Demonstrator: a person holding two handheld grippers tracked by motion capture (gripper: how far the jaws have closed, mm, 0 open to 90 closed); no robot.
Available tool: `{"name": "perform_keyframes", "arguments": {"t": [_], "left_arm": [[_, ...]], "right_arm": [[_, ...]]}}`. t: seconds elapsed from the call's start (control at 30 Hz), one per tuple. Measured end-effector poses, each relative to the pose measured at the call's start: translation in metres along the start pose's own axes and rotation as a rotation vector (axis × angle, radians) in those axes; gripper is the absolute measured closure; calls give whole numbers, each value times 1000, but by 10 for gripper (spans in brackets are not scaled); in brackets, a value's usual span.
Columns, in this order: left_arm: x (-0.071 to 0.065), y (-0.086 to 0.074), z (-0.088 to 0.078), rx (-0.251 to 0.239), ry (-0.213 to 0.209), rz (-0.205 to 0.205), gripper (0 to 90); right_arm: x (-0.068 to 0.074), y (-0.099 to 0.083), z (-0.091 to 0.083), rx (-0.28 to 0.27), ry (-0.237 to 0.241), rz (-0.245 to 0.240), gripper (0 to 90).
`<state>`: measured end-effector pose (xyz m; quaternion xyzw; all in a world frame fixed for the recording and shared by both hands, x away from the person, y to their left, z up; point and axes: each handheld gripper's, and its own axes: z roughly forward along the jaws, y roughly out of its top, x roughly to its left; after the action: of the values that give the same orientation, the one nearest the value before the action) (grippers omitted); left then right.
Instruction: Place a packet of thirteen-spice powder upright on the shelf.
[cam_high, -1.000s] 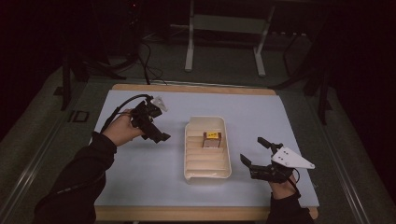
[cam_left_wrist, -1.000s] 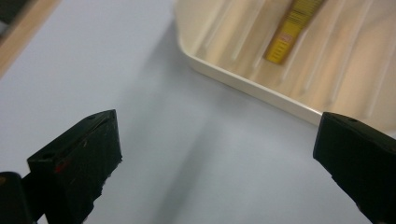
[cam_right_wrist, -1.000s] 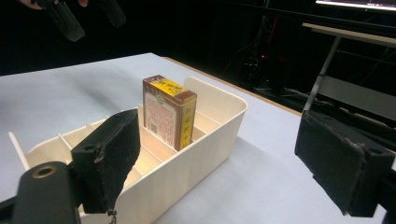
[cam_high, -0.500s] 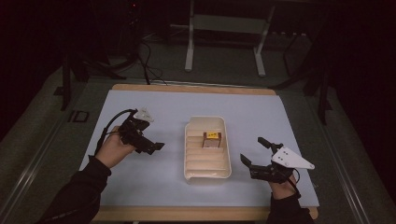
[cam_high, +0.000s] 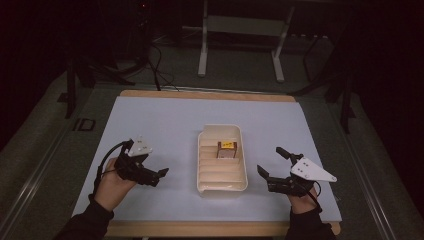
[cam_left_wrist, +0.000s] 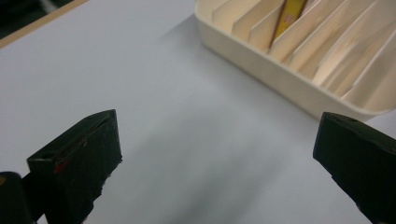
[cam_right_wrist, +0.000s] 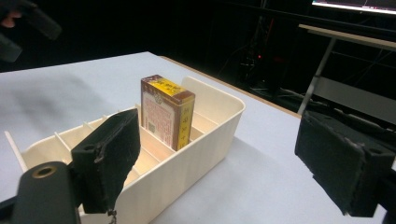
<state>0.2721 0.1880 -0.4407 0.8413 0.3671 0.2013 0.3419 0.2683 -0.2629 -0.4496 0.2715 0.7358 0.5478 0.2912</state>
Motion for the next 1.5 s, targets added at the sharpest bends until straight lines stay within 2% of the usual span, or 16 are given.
{"name": "perform_keyframes", "arguments": {"t": [0.23,0.4,0.5,0.6,0.7,0.73,0.93,1.1,1.27,1.47,1.5], "left_arm": [[-10,-26,-9,-31,-6,-64,13],[-14,-41,-19,-76,41,-90,13],[-11,-51,-25,-106,81,-130,13],[-7,-61,-30,-138,53,-185,13],[-5,-66,-32,-141,52,-188,13],[-5,-70,-34,-154,35,-189,13],[-8,-77,-35,-129,91,-140,13],[-6,-77,-34,-171,80,-155,13],[-6,-77,-32,-169,78,-156,12],[-2,-79,-32,-173,63,-195,13],[-2,-79,-32,-169,70,-198,13]], "right_arm": [[1,0,1,3,1,2,142],[0,-1,2,5,0,-1,142],[0,-2,2,9,-3,1,142],[-2,-3,2,18,-10,-4,142],[-2,-3,3,22,-16,-7,142],[-3,-4,3,22,-18,-7,142],[-5,-5,3,28,-25,1,142],[-6,-5,3,28,-24,3,141],[-5,-5,3,23,-21,-2,142],[-4,-6,6,40,-14,-5,142],[-4,-6,6,39,-15,-5,142]]}}
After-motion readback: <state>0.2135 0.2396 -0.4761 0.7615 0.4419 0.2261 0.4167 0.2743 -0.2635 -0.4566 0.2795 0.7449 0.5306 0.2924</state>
